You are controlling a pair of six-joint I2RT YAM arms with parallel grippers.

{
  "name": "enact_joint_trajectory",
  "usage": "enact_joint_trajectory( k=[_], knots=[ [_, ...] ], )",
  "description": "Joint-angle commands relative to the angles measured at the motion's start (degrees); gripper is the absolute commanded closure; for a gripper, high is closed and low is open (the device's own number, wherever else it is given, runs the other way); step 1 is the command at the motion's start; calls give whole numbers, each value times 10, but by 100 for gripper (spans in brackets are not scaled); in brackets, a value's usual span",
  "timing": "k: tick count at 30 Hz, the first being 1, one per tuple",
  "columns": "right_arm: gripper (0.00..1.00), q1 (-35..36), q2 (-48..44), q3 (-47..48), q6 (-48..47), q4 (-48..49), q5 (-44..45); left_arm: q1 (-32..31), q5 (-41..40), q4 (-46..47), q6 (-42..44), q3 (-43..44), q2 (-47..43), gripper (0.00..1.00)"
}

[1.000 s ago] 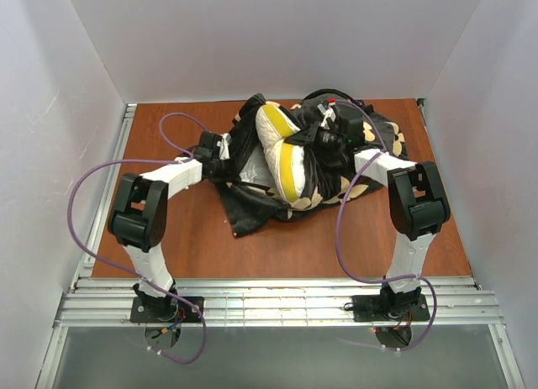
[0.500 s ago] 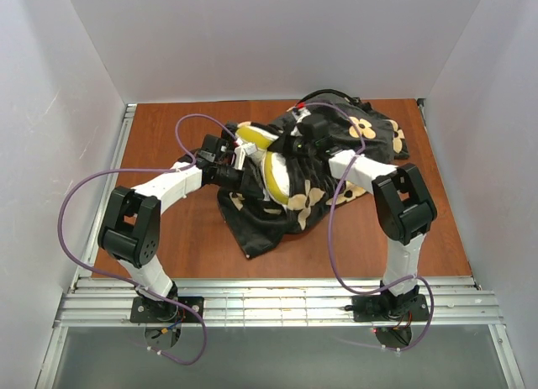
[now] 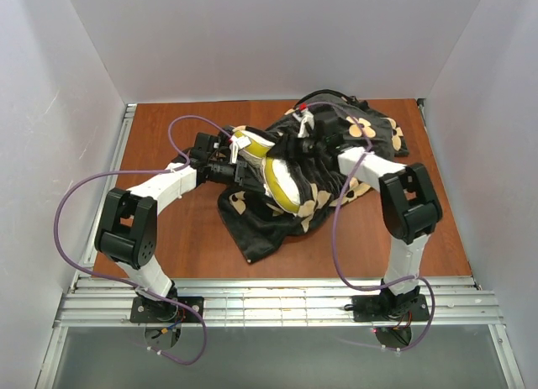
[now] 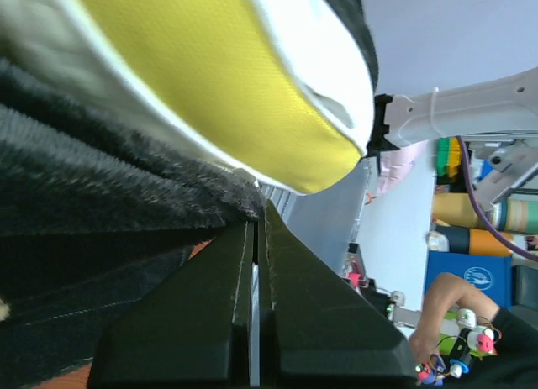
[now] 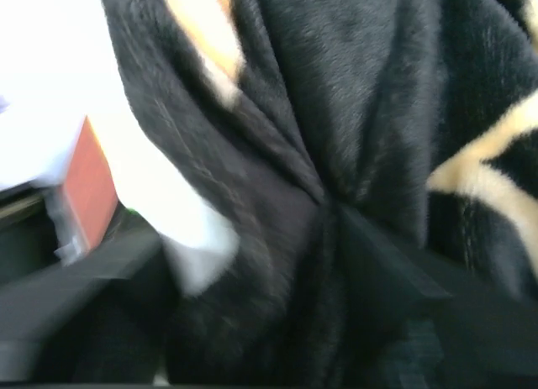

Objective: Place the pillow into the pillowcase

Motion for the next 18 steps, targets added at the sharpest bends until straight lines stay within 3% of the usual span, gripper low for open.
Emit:
enact_joint_trajectory(
  k=[1, 3, 4, 9, 14, 18],
  knots=[
    [17, -42, -78, 53, -75, -134, -178, 0, 85, 40, -34, -26, -54, 100],
    [14, -49, -112, 67, -133, -189, -238, 0, 86, 70, -50, -35, -52, 100],
    [9, -48, -123, 70, -214, -266, -243, 0, 85, 72, -50, -35, -50, 100],
    [1, -35, -169, 72, -395, -428, -222, 1, 84, 82, -52, -26, -39, 100],
    [1, 10, -217, 13, -539, -487, -143, 2, 86, 87, -62, -20, -40, 100],
    [1, 38, -252, -26, -583, -510, -87, 8, 95, 104, -79, -20, -35, 100]
  ],
)
